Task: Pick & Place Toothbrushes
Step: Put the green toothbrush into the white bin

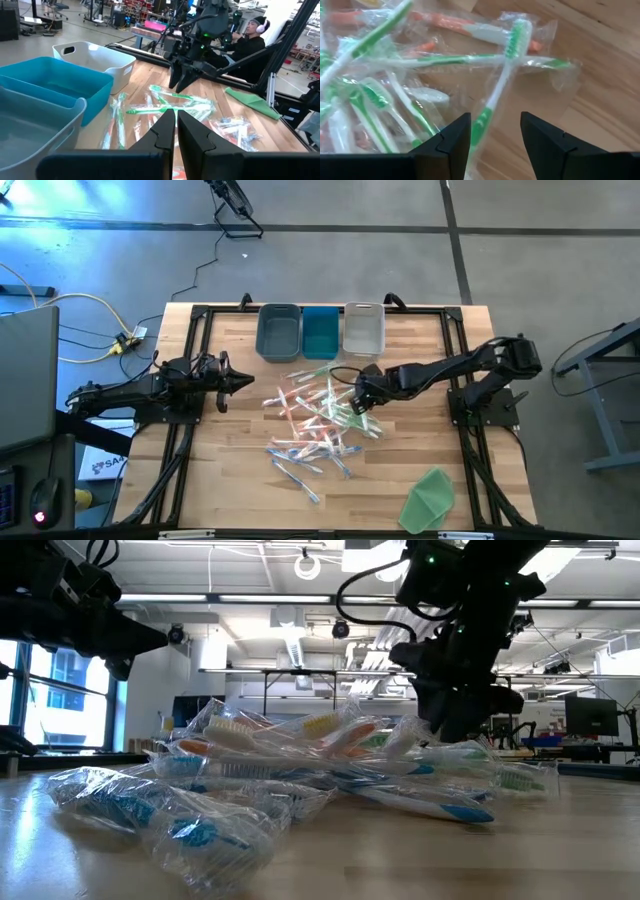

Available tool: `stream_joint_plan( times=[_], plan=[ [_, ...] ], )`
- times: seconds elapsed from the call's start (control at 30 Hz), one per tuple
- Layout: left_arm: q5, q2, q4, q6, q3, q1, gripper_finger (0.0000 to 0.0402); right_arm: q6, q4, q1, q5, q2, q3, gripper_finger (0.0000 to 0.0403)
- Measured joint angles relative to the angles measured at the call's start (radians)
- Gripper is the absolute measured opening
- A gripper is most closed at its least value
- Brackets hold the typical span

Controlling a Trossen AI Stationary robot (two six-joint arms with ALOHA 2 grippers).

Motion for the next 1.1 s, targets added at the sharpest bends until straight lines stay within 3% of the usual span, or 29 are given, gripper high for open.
stream_joint_plan(
  times=[1.1],
  plan=[
    [0.003, 0.0, 0.003, 0.0, -0.001, 0.0, 0.0019, 0.029, 0.018, 0.0, -0.03, 0.0, 0.001, 0.0166]
  ],
)
